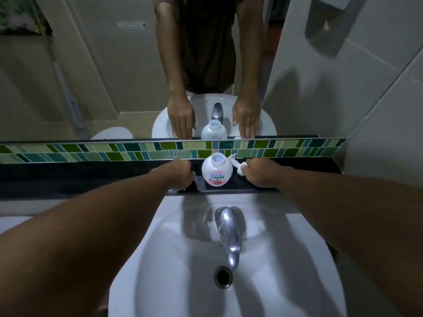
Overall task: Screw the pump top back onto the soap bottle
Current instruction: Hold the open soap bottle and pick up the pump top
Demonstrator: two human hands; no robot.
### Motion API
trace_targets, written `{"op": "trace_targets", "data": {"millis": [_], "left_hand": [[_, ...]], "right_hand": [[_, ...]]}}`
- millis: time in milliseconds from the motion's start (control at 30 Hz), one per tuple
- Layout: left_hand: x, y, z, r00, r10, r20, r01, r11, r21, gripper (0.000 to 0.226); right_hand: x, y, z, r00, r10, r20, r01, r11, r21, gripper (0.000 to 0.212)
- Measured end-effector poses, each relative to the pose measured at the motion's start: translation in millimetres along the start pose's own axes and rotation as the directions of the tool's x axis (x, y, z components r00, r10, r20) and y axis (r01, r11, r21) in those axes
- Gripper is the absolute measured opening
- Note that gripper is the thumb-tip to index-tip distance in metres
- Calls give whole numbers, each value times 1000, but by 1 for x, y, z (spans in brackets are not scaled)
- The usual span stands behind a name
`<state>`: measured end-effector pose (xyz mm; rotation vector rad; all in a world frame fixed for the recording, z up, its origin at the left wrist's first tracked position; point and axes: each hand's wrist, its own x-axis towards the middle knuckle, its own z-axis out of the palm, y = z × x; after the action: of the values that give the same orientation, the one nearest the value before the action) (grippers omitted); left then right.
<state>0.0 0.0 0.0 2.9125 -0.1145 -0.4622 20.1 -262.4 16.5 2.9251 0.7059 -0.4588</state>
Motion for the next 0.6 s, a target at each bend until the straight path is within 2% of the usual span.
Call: {"op": "trace_targets", "data": {"millis": [133,233,333,467,600], "left_hand": [[-2,1,1,1000,-16,-23,15,1000,-27,23],[0,6,1,1000,6,-30,-9,996,-89,38],[1,11,2,998,34,-59,-44,983,-176,53],[4,13,9,996,17,-91,-45,949,-312,74],[5,15,12,994,9,-107,-56,892,-448,75]], "right_hand": [[0,0,-1,990,142,-3,-138,970,201,40],[1,0,1,987,160,-17,-151,957,247,39],[5,1,8,970,238,-38,-215,927,307,35],[7,-3,13,952,289,-100,-243,914,324,28],[6,-7,15,932,322,-165,-254,906,338,34]]}}
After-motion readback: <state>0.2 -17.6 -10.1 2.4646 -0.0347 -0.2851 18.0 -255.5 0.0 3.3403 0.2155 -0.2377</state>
